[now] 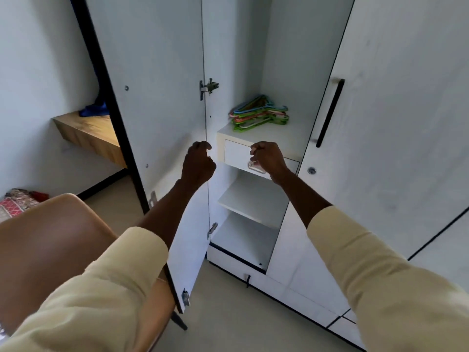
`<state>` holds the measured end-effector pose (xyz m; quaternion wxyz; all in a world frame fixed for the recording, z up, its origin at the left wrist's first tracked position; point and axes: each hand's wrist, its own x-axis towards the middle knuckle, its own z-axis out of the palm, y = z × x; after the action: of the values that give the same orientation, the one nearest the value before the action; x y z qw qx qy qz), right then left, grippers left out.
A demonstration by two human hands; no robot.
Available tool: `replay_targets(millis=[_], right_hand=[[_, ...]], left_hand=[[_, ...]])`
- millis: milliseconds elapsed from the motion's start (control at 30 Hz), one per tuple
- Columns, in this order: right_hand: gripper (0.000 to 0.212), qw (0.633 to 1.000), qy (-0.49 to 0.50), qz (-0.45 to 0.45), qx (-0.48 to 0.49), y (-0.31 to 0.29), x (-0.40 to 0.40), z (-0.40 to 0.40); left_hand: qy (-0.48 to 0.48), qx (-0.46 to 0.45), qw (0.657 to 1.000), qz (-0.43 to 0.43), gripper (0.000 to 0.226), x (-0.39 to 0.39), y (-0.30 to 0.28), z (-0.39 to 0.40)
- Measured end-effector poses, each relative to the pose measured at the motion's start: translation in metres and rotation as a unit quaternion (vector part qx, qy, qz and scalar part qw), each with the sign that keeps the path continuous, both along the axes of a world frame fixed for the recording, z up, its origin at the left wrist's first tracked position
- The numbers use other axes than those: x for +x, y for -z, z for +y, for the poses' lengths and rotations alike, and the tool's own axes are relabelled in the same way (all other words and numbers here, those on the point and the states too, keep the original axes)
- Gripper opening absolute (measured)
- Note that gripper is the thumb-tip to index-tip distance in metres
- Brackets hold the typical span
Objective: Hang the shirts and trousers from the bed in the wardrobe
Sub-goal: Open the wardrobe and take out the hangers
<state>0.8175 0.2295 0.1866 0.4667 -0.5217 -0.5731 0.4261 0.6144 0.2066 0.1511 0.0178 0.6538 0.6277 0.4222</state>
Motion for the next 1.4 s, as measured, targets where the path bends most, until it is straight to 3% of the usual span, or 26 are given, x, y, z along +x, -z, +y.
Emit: replay_targets(millis=[300,533,600,800,933,1100,1167,1300,1400], right_hand=[[0.025,0.99,0.01,0.118,-0.071,-0.008,0.002,0.107],[0.024,0.959,0.095,0.238,-0.12,-0.037,-0.004,0.255],[0.027,0.957,0.113,0.234,-0.132,-0.048,-0.005,0.297],[0.028,0.965,0.092,0.158,-0.189,-0.065,-0.015,0.402],[0.04,0.977,0.072,0.069,-0.188,0.026,0.0,0.541],[0.015,0.985,0.038,0.019,-0.169,-0.002,-0.013,0.47],[0.015,0.986,0.027,0.014,-0.161,0.011,-0.009,0.479],[0.018,0.978,0.077,-0.031,-0.194,0.014,-0.01,0.497],[0.024,0.973,0.09,-0.002,-0.214,0.002,-0.02,0.485]], left_hand=[[0.051,-0.039,0.997,-0.048,0.033,0.042,-0.017,0.115],[0.039,-0.103,0.979,-0.174,0.028,0.052,-0.032,0.251],[0.035,-0.158,0.963,-0.214,0.034,0.048,-0.024,0.284],[0.073,-0.173,0.951,-0.247,0.045,0.035,0.005,0.347],[0.113,-0.198,0.931,-0.286,0.046,0.031,0.012,0.375],[0.097,-0.209,0.951,-0.208,0.047,0.039,0.009,0.398],[0.087,-0.212,0.954,-0.193,0.046,0.041,0.011,0.404],[0.071,-0.192,0.945,-0.255,0.047,0.046,0.011,0.399],[0.105,-0.198,0.937,-0.269,0.049,0.043,0.017,0.396]])
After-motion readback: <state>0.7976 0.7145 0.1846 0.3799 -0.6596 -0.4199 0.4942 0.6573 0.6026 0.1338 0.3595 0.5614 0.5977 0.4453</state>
